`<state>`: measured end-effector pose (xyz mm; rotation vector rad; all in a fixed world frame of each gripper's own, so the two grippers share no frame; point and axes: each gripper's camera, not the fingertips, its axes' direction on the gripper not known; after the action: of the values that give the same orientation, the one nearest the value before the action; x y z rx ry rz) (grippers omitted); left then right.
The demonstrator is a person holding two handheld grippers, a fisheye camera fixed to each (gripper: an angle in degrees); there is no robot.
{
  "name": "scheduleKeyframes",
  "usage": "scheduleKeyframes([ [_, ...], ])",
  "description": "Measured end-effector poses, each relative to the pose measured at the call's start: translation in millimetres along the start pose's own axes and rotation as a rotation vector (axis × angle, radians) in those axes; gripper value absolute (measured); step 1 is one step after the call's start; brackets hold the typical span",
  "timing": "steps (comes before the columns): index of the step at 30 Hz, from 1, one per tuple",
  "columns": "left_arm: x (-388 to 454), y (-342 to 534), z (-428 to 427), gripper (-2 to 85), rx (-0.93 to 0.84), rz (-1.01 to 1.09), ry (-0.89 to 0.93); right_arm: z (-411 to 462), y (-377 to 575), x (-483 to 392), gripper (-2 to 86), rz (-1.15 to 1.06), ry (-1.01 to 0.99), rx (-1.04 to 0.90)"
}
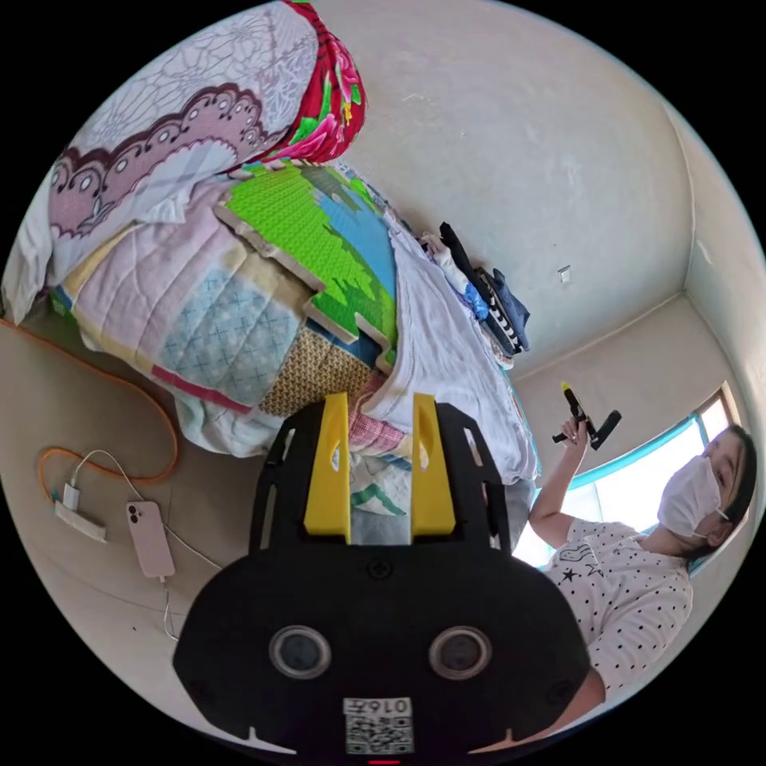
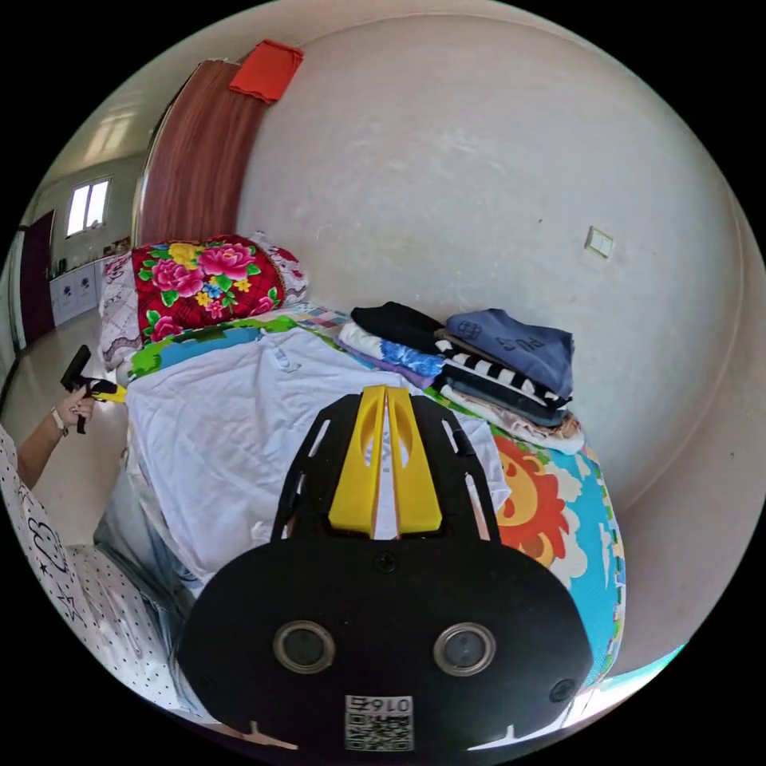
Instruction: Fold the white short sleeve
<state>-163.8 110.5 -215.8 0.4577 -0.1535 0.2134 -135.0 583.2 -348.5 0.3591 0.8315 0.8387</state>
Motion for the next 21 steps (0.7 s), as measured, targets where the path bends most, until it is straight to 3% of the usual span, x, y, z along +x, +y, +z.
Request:
scheduleKeyframes([
  [3, 18.5, 4.2, -36.4, 0.1, 0.040, 0.084, 0.080, 32.5, -33.5, -50.3, 2.4, -0.046, -0.033, -0.070],
  [15, 94.0, 29.2, -153.8, -1.0, 0.066, 0.227, 0.142, 164.7, -269.9, -240.9, 3.5, -0.219, -0.256, -0.138],
  [21, 121.0, 38.0, -182.8, -1.0, 0.083, 0.263, 0.119, 301.8, -410.9, -361.8, 1.5, -0.319, -0.366, -0.203],
])
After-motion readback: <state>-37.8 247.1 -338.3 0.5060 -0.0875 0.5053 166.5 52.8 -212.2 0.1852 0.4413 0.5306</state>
